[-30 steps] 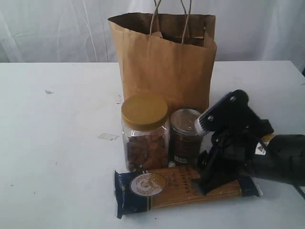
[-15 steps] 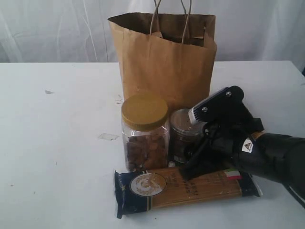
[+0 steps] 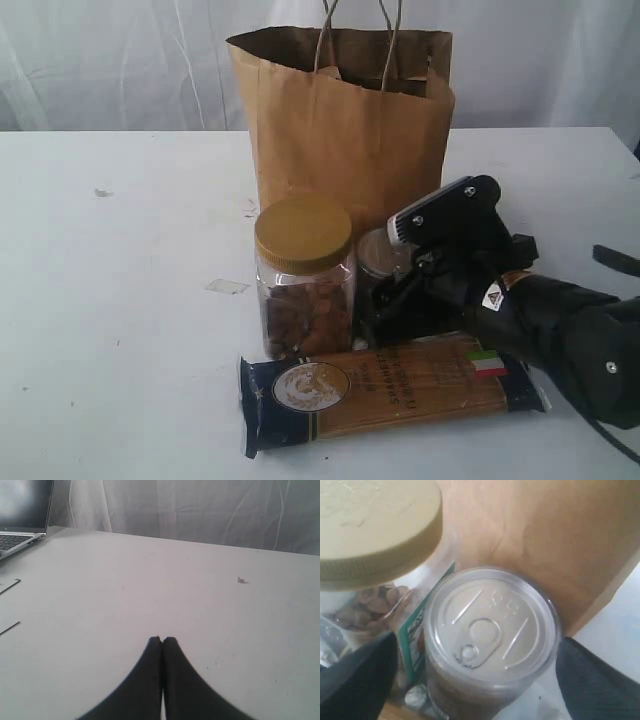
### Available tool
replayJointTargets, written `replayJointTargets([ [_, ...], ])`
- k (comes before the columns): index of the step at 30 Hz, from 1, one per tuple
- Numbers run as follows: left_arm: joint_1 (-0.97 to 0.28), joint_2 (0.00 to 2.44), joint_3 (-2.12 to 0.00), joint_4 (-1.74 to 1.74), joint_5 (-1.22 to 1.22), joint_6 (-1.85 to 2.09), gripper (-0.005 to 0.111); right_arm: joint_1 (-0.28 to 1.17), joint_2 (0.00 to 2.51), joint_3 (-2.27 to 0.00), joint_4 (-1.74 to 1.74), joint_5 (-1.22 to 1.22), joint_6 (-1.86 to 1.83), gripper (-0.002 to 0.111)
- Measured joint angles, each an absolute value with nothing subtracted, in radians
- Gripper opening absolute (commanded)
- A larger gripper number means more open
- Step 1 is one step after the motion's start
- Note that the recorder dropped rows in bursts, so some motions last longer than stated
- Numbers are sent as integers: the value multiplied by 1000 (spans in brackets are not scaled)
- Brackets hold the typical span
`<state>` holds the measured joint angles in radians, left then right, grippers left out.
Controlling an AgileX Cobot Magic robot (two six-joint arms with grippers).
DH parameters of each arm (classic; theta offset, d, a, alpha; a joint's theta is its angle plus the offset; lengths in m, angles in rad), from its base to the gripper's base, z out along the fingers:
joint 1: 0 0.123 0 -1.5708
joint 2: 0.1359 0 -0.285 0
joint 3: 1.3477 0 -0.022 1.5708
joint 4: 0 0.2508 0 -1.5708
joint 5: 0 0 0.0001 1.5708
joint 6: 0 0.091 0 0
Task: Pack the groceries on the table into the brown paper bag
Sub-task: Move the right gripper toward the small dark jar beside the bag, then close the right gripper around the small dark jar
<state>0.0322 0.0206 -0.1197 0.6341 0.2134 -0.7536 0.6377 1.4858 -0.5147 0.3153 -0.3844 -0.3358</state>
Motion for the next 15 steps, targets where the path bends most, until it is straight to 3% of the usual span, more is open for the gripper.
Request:
replayJointTargets([
  [11,32,21,-120,634,213,-754,0,638,1611,-515,319,-579,-335,79],
  [15,32,21,-120,634,213,-754,0,638,1622,-517,319,-589,-323,68],
])
